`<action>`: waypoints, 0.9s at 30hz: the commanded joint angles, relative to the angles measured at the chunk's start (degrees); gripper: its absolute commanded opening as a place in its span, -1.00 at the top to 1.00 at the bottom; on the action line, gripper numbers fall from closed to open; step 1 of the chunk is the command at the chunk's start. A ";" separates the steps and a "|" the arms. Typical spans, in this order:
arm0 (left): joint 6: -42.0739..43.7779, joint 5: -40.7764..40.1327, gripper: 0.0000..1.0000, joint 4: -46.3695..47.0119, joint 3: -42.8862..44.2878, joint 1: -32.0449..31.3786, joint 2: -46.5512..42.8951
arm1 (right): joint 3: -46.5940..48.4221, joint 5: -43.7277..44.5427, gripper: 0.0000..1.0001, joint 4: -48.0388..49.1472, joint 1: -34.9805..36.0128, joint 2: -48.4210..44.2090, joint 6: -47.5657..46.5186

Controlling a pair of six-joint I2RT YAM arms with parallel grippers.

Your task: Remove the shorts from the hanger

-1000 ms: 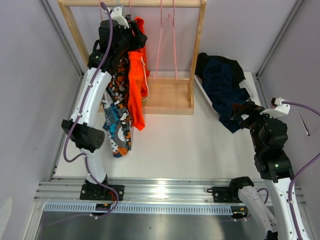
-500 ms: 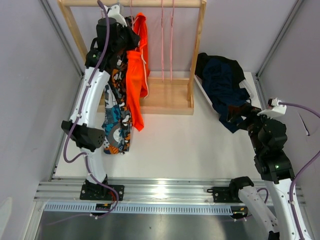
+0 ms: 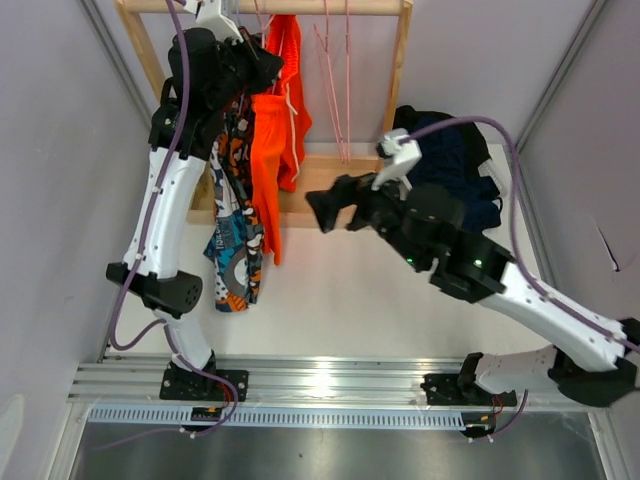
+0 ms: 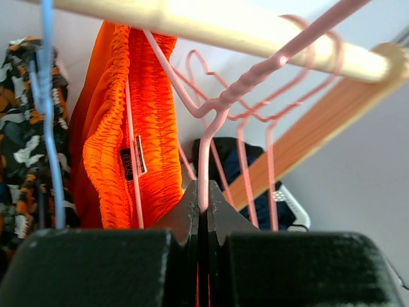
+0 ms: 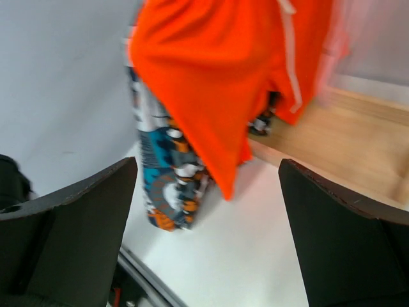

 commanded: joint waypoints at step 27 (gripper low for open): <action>1.39 -8.22 1.00 6.13 -4.77 -12.00 -15.19 | -4.96 14.06 1.00 7.92 17.72 12.19 9.46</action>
